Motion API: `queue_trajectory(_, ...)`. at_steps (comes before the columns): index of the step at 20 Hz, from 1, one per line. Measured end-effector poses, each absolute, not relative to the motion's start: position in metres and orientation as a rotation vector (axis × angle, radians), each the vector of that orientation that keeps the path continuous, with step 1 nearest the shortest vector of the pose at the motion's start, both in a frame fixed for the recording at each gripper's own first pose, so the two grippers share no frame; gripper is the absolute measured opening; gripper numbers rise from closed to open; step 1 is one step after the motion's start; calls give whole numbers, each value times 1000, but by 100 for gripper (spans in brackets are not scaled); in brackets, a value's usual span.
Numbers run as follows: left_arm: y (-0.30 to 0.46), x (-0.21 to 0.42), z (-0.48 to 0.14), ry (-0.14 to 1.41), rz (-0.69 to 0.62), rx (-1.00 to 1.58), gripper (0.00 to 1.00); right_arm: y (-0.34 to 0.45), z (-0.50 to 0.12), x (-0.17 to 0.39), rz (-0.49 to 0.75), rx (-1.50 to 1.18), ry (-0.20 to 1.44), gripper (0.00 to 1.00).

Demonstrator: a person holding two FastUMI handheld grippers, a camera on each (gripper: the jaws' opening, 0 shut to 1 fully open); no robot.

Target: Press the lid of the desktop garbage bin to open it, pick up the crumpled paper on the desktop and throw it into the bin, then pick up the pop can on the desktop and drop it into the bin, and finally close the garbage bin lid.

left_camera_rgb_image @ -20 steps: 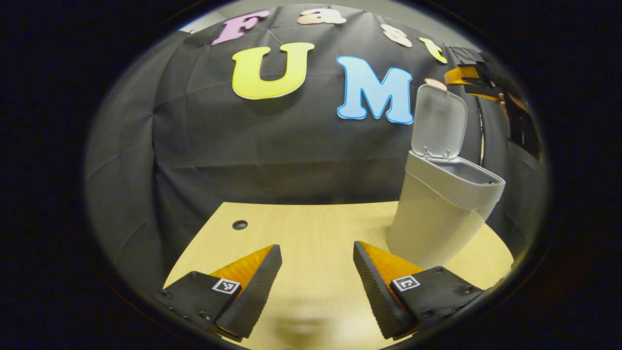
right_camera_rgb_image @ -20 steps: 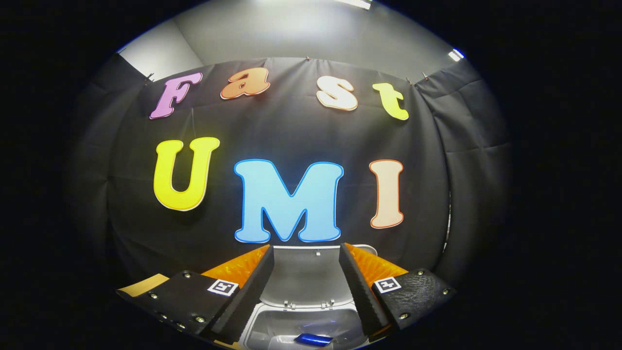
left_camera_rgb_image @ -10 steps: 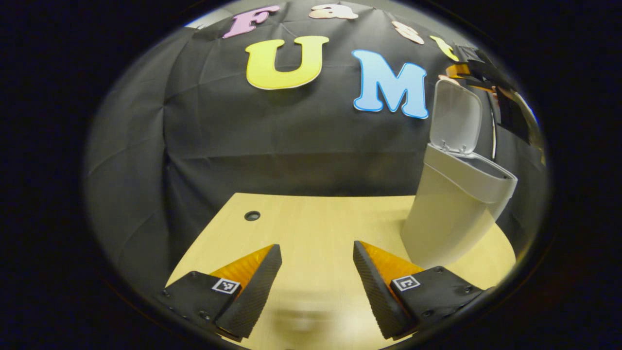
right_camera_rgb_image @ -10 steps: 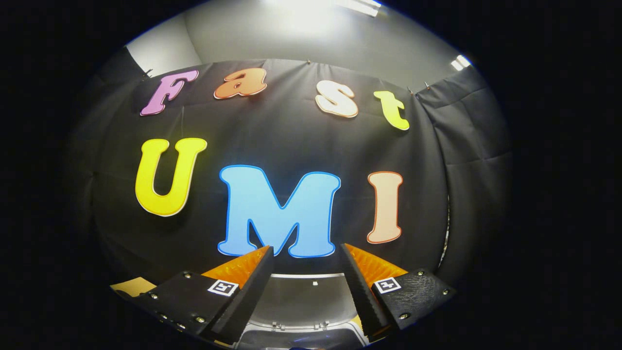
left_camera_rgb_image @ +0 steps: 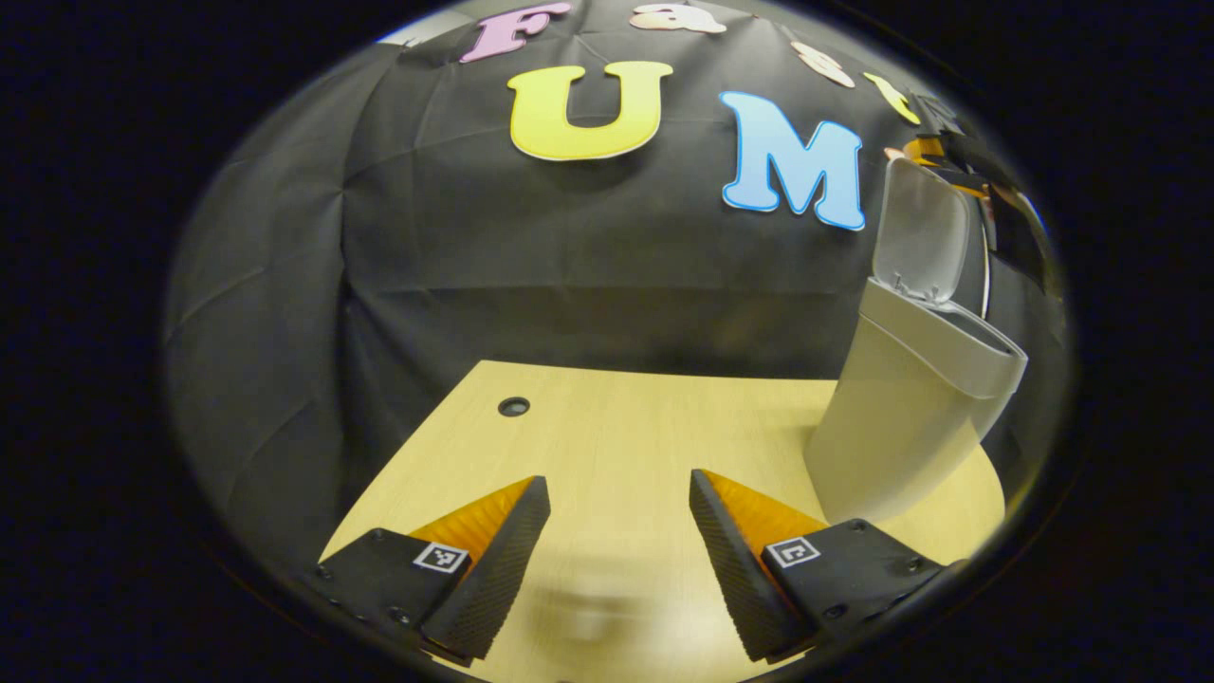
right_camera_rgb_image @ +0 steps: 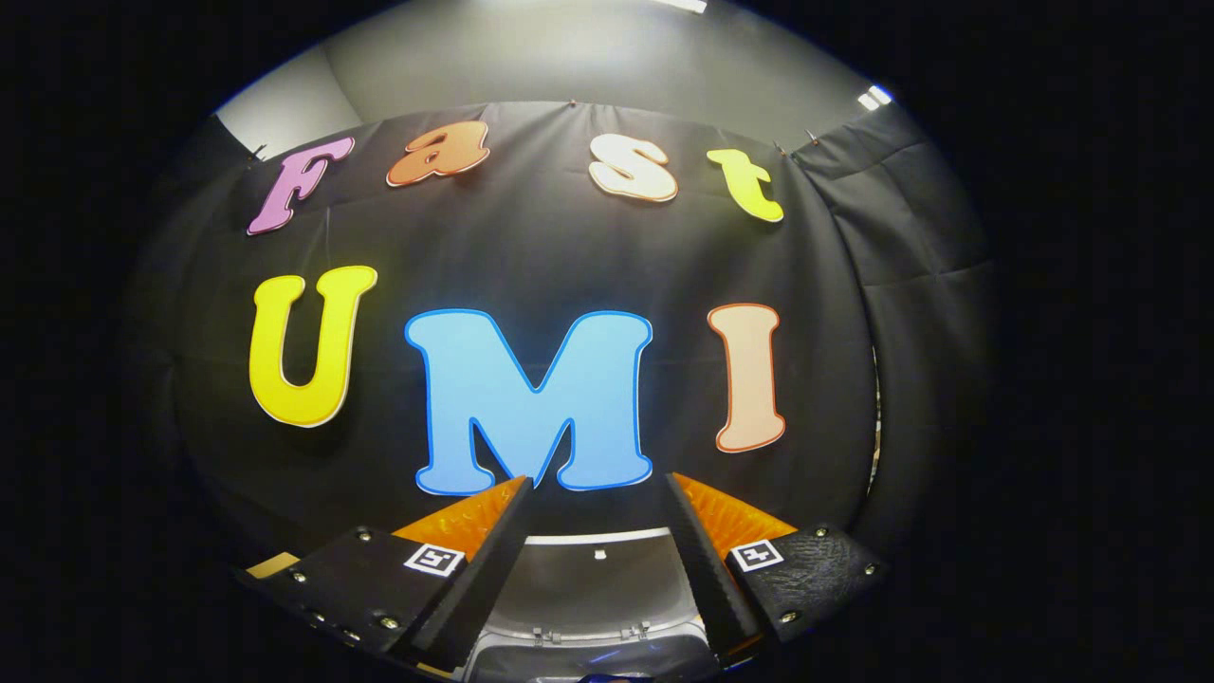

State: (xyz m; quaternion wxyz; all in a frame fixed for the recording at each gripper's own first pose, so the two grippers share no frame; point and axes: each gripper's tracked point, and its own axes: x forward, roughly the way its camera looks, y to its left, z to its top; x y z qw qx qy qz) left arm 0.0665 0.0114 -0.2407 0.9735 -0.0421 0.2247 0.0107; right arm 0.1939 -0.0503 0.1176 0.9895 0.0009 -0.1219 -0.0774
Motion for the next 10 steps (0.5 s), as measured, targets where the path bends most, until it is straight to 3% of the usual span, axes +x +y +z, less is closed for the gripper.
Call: queue_trajectory(10,-14,55,-226,426,-33,-50,100,-46,81,138,-122,-7,-189,87)
